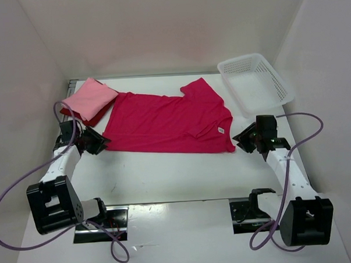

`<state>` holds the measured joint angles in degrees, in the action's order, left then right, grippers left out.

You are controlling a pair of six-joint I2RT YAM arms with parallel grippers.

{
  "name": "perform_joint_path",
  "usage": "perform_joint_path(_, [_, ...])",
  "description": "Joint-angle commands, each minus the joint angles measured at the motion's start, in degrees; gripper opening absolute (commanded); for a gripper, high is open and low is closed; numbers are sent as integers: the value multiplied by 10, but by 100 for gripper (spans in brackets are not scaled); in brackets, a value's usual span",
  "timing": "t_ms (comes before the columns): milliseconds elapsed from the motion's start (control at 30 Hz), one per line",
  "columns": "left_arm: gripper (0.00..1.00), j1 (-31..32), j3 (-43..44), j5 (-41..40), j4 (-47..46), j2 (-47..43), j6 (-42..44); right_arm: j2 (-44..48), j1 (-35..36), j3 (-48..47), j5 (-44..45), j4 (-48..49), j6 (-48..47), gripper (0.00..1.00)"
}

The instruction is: Fold and stack the t-shirts

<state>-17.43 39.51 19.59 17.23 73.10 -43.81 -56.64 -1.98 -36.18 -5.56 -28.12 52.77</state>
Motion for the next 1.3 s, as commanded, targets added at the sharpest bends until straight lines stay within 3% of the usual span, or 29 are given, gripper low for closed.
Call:
perform_joint_path(0, [44,13,22,24,-3,-9,4,0,19,-45,-20,-28,-24,42])
perform_joint_path(33, [42,20,22,24,-17,-9,-3,-11,19,-52,-28,-15,-33,36])
perform_joint_path(100, [41,58,33,3,-47,21,-3,-68,50,-77,-37,3,-47,15])
perform_joint_path(167, [37,100,66,-26,-54,70,9,-124,132,-113,-15,32,-53,4])
perform_joint_path(233, [36,123,81,-32,-78,113,3,-216,223,-140,0,50,-58,1])
perform_joint_path(433, [33,177,99,-43,-106,178,-11,-368,340,-204,-5,143,-52,1])
perform_joint_path(667, [33,183,47,-62,-124,206,-6,-445,368,-228,14,173,-52,1])
perform_joint_path(1100, [35,178,66,-30,-59,229,17,-489,379,-237,49,166,-52,1])
perform_joint_path(1267, [37,178,66,-52,-16,131,35,-437,379,-156,49,166,-60,1])
